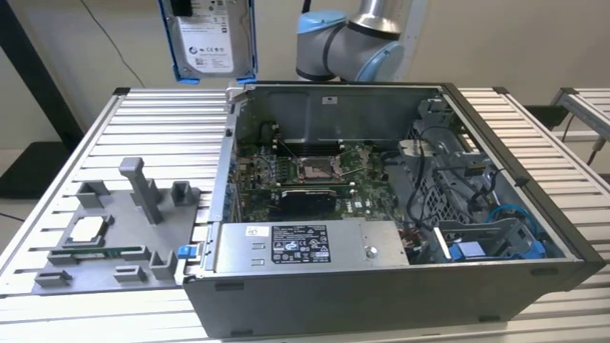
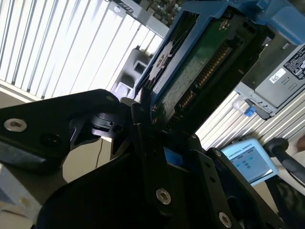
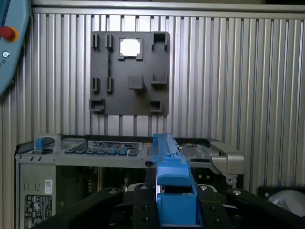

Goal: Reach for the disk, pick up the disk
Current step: 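Pick up the disk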

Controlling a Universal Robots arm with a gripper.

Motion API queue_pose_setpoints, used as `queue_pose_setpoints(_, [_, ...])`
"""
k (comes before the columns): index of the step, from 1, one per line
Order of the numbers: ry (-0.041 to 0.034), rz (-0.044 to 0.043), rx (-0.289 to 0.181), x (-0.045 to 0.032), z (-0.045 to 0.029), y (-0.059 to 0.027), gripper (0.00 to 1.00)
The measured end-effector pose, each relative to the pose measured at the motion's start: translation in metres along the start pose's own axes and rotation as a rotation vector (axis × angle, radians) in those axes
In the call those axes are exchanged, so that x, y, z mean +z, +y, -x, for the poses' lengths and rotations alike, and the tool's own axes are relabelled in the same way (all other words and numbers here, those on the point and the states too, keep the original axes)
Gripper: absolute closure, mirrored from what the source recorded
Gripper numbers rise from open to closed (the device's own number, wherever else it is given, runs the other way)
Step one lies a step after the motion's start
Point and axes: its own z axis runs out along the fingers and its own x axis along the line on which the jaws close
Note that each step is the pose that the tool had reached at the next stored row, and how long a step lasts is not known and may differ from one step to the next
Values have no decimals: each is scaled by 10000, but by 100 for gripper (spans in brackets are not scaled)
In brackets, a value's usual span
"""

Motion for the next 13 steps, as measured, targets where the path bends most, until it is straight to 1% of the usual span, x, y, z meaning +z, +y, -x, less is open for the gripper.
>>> queue_pose_setpoints(8, [0, 28, 1, -10, 0, -312, 100])
queue_pose_setpoints(13, [1, 40, 1, -16, -1, -491, 100])
